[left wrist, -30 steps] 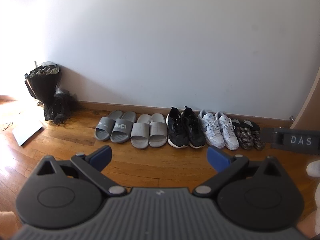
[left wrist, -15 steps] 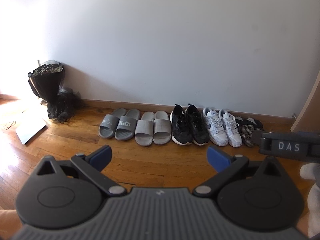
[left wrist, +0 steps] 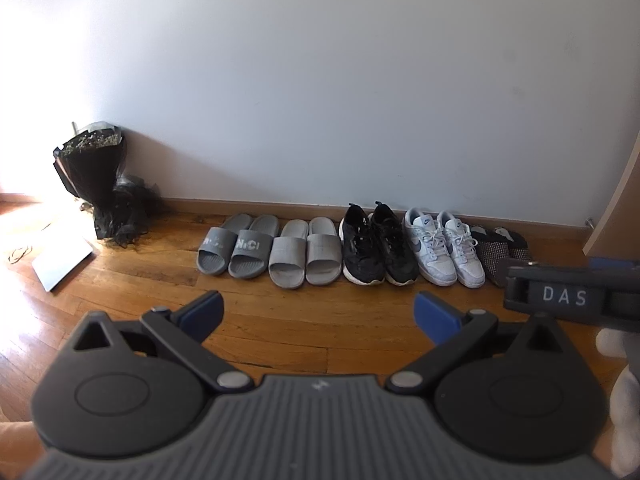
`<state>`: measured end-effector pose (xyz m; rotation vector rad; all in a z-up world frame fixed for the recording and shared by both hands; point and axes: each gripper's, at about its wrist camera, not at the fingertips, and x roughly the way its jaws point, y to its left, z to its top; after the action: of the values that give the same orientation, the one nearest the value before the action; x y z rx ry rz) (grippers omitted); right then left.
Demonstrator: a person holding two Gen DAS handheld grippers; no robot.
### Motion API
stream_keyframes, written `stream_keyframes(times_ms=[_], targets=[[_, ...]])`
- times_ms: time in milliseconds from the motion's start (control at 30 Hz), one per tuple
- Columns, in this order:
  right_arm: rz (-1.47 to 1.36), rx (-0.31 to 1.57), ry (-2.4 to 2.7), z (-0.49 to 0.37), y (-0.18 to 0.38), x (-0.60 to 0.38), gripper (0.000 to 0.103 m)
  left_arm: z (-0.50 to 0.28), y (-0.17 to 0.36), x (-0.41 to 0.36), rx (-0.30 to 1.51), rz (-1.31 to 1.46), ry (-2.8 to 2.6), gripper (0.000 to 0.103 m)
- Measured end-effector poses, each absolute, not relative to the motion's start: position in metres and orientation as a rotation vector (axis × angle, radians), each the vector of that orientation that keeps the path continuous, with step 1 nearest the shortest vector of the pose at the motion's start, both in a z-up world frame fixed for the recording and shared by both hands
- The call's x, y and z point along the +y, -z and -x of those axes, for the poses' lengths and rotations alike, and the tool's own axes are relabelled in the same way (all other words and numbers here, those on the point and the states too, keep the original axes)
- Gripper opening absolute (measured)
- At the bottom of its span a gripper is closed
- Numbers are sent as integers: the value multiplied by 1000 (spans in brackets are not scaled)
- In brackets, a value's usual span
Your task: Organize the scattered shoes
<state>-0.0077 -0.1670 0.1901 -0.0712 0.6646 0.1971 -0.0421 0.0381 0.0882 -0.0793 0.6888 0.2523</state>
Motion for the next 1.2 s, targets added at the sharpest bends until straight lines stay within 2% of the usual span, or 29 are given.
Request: stream_keyframes(times_ms=[1200], targets=[[63, 686, -195, 6, -185, -167, 102, 42, -93, 32, 685, 68, -228, 103]])
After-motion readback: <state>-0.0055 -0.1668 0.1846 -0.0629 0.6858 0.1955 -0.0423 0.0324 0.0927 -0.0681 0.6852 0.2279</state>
